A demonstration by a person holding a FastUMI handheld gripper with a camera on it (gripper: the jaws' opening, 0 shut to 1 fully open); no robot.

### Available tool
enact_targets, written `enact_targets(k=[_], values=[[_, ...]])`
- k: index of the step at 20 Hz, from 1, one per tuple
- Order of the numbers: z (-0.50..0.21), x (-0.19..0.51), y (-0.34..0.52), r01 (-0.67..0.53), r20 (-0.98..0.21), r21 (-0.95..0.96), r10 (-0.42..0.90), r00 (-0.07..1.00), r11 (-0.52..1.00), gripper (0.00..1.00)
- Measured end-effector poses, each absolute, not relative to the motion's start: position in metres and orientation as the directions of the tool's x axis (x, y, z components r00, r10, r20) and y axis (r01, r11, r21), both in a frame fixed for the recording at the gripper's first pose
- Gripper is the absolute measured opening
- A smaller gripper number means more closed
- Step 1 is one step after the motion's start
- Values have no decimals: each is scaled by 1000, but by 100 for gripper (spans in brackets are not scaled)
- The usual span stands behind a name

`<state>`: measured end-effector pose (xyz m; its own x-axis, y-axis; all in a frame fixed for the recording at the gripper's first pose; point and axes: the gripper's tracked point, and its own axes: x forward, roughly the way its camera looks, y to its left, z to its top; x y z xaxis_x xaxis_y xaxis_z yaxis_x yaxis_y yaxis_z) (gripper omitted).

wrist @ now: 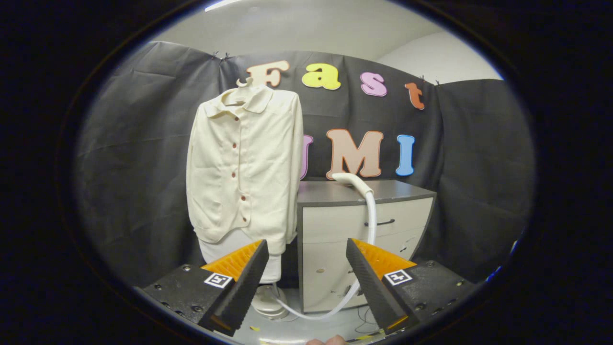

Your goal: Iron the clothes twice with a garment steamer, once on the left side and once on the right side.

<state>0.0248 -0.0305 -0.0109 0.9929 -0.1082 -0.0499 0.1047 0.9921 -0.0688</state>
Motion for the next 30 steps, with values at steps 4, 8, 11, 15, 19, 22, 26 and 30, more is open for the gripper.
enact_targets(k=[4, 8, 11, 15, 19, 22, 26, 30], values=[[-9, 43, -46, 134, -45, -108, -139, 989, 985, 99], [0, 79, -74, 149, -31, -131, -154, 988, 980, 99], [0, 116, -101, 151, -55, -149, -160, 986, 977, 99], [14, 162, -133, 125, -47, -173, -134, 990, 977, 100], [23, 210, -162, 93, -46, -183, -103, 994, 979, 100], [33, 246, -184, 84, -41, -197, -94, 995, 977, 100], [24, 296, -207, 60, -92, -171, -77, 993, 983, 100], [7, 337, -223, 56, -160, -142, -79, 984, 988, 99]])
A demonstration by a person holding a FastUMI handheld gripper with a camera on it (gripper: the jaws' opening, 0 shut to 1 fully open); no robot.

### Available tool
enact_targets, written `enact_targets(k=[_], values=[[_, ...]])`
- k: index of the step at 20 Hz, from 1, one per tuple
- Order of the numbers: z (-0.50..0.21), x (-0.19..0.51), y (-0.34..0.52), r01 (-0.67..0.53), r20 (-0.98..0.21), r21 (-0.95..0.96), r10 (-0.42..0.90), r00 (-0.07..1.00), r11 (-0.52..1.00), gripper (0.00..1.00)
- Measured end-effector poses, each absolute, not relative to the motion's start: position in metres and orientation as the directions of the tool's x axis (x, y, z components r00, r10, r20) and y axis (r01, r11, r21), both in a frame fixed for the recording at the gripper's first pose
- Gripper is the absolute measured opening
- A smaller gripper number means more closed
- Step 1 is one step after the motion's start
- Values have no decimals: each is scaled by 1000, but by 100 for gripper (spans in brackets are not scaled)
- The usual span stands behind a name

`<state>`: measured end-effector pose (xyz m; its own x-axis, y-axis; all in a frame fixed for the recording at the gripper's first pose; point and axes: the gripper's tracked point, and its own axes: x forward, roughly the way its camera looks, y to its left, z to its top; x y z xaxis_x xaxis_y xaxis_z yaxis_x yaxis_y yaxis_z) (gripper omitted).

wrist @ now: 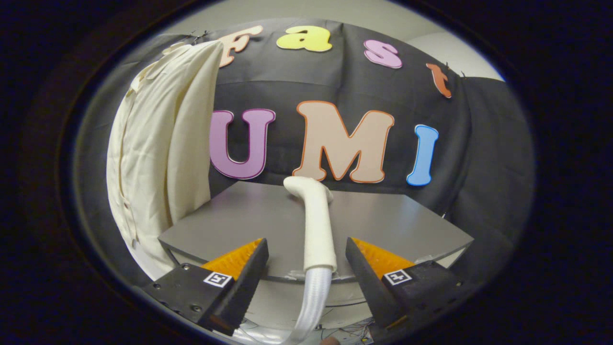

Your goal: Iron the clothes twice with a garment steamer, once on the left side and once on the right side.

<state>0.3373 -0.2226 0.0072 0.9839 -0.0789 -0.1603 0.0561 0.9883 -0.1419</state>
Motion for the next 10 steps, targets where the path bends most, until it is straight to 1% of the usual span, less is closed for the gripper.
enact_targets(k=[5, 7, 9, 10], values=[[2, 382, -233, 56, -235, -116, -82, 968, 992, 93], [2, 398, -230, 41, -268, -92, -64, 961, 995, 83], [-3, 408, -226, 21, -315, -73, -44, 948, 997, 79], [-2, 411, -223, 12, -316, -61, -30, 948, 998, 77]])
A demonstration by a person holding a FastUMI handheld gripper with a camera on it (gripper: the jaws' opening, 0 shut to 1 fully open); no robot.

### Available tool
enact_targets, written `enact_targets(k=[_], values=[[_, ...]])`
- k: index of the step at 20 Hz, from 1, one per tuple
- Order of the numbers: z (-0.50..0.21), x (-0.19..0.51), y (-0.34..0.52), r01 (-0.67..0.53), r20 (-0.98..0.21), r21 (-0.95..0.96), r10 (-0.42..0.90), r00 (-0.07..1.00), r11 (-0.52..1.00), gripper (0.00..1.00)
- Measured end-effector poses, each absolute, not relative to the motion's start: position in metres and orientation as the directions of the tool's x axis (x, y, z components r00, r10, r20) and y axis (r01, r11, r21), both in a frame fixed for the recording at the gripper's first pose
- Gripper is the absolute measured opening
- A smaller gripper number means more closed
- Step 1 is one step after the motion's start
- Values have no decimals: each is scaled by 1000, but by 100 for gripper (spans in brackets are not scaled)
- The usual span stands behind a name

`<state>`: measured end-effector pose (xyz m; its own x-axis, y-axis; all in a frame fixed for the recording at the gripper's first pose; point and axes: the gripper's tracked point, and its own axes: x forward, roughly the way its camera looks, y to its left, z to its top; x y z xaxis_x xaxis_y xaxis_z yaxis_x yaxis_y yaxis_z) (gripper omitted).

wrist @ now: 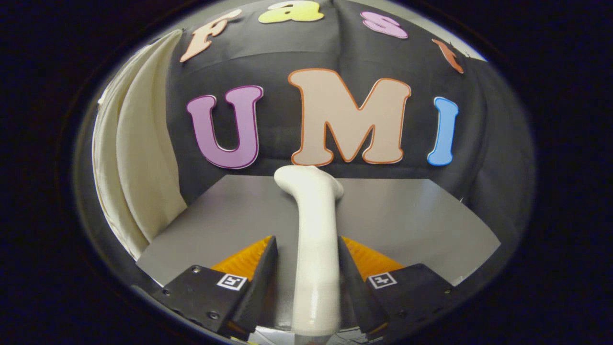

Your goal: Iron the clothes twice with a garment steamer, once on the left side and once on the right side.

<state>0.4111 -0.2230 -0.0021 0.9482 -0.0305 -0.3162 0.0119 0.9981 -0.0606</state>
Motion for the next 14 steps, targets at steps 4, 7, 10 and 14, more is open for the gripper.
enact_targets(k=[4, 7, 10, 14], values=[[0, 408, -229, 17, -316, -60, -35, 948, 998, 59], [-1, 411, -228, 17, -315, -73, -39, 948, 997, 42], [-1, 411, -229, 19, -306, -88, -45, 951, 996, 41], [-3, 411, -231, 20, -315, -50, -35, 948, 999, 41]])
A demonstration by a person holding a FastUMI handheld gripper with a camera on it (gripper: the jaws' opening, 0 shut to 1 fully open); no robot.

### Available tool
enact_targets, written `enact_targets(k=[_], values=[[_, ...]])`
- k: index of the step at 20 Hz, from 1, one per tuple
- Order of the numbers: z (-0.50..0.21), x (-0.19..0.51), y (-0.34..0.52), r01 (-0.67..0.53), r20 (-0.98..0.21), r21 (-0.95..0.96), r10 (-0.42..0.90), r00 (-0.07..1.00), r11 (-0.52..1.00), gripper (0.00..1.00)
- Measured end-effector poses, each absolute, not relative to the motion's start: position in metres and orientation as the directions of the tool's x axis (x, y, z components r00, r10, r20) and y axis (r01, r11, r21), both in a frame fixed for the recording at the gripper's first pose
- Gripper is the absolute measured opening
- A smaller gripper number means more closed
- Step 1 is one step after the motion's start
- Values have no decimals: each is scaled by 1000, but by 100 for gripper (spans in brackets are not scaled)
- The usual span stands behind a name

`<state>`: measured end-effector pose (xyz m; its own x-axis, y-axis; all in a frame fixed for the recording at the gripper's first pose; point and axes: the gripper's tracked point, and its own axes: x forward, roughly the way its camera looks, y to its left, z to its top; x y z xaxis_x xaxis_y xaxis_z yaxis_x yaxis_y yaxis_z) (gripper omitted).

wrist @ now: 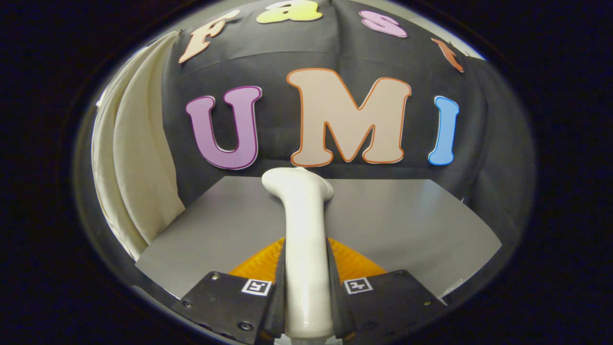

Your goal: Iron the clothes twice with a garment steamer, once on the left side and once on the right side.

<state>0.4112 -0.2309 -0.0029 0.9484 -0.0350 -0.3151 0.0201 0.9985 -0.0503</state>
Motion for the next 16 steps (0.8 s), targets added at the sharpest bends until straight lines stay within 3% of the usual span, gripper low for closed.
enact_targets(k=[9, 16], values=[[0, 400, -228, 5, -339, -49, -21, 941, 999, 36], [16, 320, -185, -42, -264, -44, 29, 964, 998, 36]])
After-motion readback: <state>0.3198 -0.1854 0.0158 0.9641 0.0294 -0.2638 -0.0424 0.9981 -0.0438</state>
